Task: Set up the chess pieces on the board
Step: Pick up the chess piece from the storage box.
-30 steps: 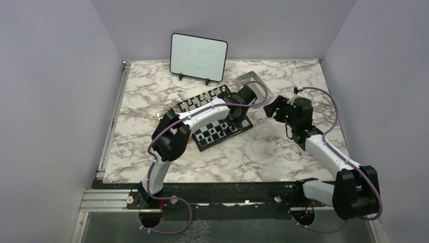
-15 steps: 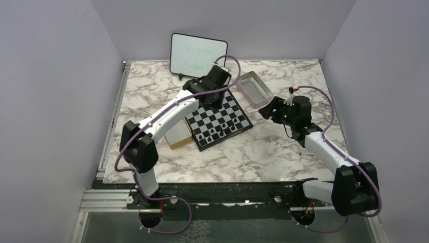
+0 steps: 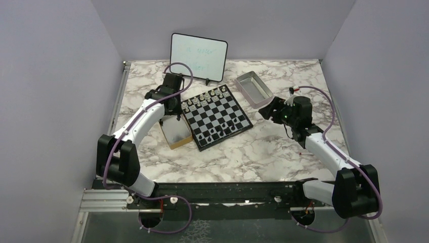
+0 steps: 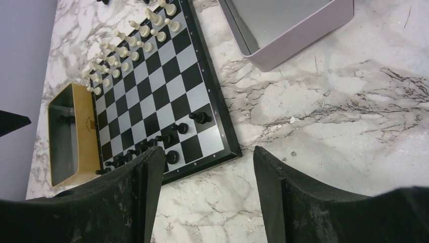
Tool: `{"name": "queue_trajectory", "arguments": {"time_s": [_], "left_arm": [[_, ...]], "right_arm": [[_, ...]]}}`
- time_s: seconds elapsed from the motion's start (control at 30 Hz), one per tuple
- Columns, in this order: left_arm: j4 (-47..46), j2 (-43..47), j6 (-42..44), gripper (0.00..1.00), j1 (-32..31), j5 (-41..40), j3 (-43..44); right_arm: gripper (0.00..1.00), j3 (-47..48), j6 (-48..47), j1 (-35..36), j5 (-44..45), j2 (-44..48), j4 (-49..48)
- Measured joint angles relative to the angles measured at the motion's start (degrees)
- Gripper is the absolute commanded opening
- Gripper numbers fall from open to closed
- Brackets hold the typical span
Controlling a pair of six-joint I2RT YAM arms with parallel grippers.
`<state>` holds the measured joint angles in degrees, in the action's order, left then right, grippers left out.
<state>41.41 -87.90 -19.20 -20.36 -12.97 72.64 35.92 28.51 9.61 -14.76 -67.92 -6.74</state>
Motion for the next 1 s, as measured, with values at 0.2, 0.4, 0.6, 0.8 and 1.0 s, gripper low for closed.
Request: {"name": "queue_trajectory", "arguments": {"time_s": [0.2,0.4,0.6,0.8,1.0], "left_arm": [[-3.8,0.3,0.2,0.32,5.8,1.1,-4.6],[-6.0,-1.9,0.5,0.30,9.4,1.3,-4.7],[-6.2,-4.2,1.7,0.30,10.6,-0.2,-4.7],[-5.8,-7.3,2.6,0.29,10.7,-2.2,-4.5],[-5.3,-9.2,3.2,0.29,10.7,-4.2,-4.0]], "right_arm": [[0.69,0.0,0.0,0.0,0.0,0.0,0.0],[0.69,0.0,0.0,0.0,0.0,0.1,0.0],[0.69,0.0,0.0,0.0,0.0,0.2,0.0],[0.69,0.0,0.0,0.0,0.0,0.2,0.0],[0.69,-0.1,0.0,0.0,0.0,0.2,-0.1]]}}
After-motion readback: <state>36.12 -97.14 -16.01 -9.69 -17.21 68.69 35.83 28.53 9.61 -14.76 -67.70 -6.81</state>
